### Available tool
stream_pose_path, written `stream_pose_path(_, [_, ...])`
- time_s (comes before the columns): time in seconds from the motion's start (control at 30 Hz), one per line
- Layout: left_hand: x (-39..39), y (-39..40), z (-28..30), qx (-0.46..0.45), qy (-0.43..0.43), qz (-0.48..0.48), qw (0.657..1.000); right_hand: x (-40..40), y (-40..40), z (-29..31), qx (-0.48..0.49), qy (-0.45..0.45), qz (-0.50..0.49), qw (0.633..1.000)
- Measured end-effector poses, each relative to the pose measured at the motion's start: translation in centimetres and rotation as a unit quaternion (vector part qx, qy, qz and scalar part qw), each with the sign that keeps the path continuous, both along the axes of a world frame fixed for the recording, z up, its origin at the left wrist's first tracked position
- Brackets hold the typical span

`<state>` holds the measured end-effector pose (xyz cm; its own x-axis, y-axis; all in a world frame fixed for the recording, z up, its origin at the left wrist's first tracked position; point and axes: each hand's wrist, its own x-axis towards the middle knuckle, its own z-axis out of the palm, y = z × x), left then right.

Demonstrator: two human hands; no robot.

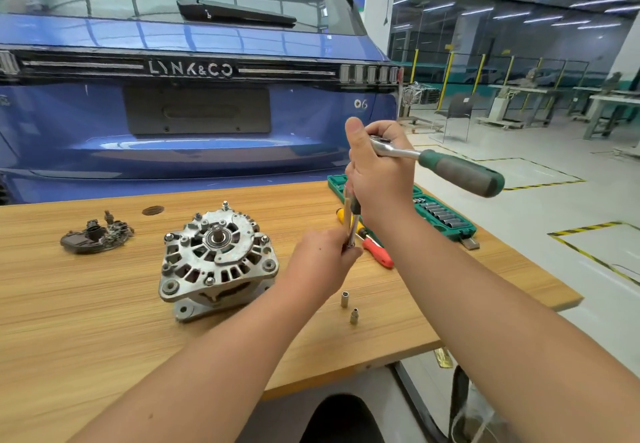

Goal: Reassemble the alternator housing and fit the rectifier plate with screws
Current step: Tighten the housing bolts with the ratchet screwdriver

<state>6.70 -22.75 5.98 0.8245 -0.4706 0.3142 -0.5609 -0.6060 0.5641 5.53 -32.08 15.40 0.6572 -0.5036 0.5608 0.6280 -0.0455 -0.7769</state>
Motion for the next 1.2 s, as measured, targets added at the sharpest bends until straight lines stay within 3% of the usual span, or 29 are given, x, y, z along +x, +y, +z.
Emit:
stream_pose_path(0.23, [0.6,0.3,-2.5,-0.032,0.0,0.027,0.999,1.1,-0.2,-1.7,-0.039,0.006,0.019,0.999])
stream_pose_path(0.33, [1.1,0.5,-3.2,-0.048,0.004,0.019,0.999,1.5,-0.2,-2.4,-0.013,0.012,0.008,1.0])
stream_pose_path(0.53, [1.5,0.8,-4.4,-0.077,0.01,0.018,0.997,1.7,-0.8,-3.5,-0.02,0.012,0.085,0.996])
stream_pose_path(0.7, [1.7,0.7,-4.8,-0.067,0.013,0.024,0.997,2.0,-0.1,-4.1,-0.061,0.021,-0.017,0.998])
stream_pose_path(0.87, [1.7,1.0,-5.7,-0.04,-0.01,0.009,0.999,2.3,-0.1,-4.2,-0.02,0.057,0.031,0.998])
stream_pose_path(1.07, [2.6,0.8,-5.4,-0.071,0.007,0.046,0.996,2.7,0.5,-4.9,-0.072,0.003,-0.022,0.997])
stream_pose_path(1.2, [2.5,1.0,-6.2,-0.063,0.006,0.034,0.997,3.0,-0.1,-5.1,-0.046,0.037,-0.009,0.998])
